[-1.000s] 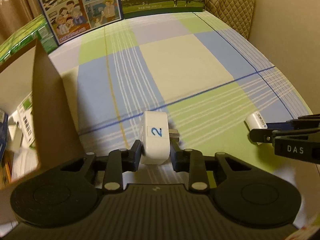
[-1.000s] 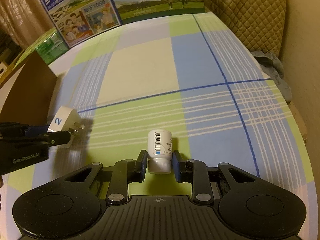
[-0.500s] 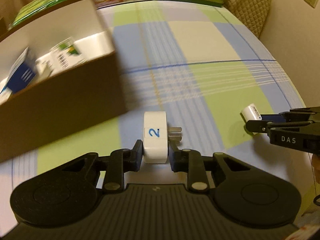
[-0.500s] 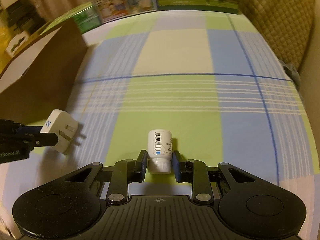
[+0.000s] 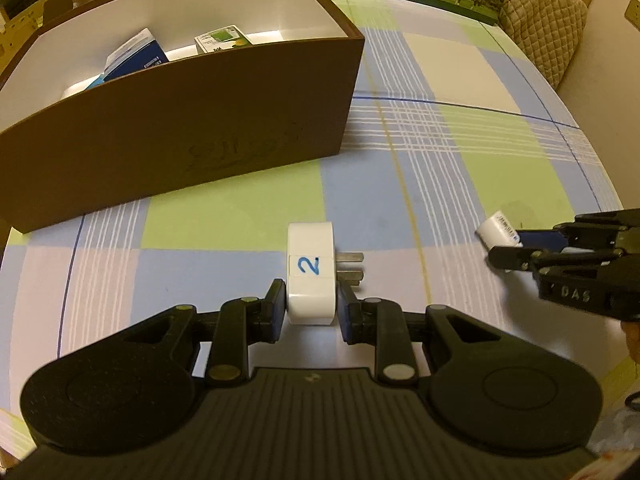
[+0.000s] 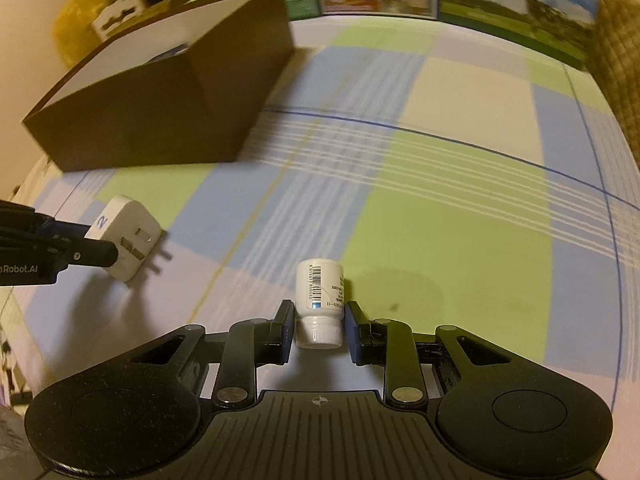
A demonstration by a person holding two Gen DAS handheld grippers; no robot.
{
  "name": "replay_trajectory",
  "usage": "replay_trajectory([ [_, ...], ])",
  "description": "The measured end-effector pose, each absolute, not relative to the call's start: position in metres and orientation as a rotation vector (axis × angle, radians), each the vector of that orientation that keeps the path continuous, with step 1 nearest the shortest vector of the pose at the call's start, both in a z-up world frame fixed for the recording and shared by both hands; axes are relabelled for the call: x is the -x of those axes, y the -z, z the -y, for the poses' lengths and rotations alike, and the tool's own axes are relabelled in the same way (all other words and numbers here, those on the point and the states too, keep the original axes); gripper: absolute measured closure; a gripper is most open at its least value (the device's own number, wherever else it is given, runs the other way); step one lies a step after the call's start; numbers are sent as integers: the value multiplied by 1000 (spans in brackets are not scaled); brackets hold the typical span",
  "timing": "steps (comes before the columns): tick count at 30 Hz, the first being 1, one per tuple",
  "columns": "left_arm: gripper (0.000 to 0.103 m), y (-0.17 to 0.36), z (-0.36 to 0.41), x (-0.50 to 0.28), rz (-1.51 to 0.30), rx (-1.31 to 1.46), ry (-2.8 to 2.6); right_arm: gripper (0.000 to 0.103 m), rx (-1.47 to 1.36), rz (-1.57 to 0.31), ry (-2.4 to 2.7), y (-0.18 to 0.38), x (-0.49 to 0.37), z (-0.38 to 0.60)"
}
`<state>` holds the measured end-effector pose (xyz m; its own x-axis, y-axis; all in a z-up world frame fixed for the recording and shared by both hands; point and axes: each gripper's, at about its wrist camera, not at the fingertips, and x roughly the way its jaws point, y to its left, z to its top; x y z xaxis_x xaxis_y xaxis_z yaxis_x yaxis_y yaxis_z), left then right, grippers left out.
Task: Organize rigid objects
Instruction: 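Lift the cube and pill bottle and carry them over the brown box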
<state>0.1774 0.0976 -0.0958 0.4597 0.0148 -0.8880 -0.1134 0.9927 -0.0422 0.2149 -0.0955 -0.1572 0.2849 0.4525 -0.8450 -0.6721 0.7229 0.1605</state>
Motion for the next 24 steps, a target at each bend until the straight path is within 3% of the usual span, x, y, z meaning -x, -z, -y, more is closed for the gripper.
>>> replay_trajectory([
  [24, 80, 104, -101, -183, -1081, 115, -61, 79, 298, -1023, -769, 161, -206, 78],
])
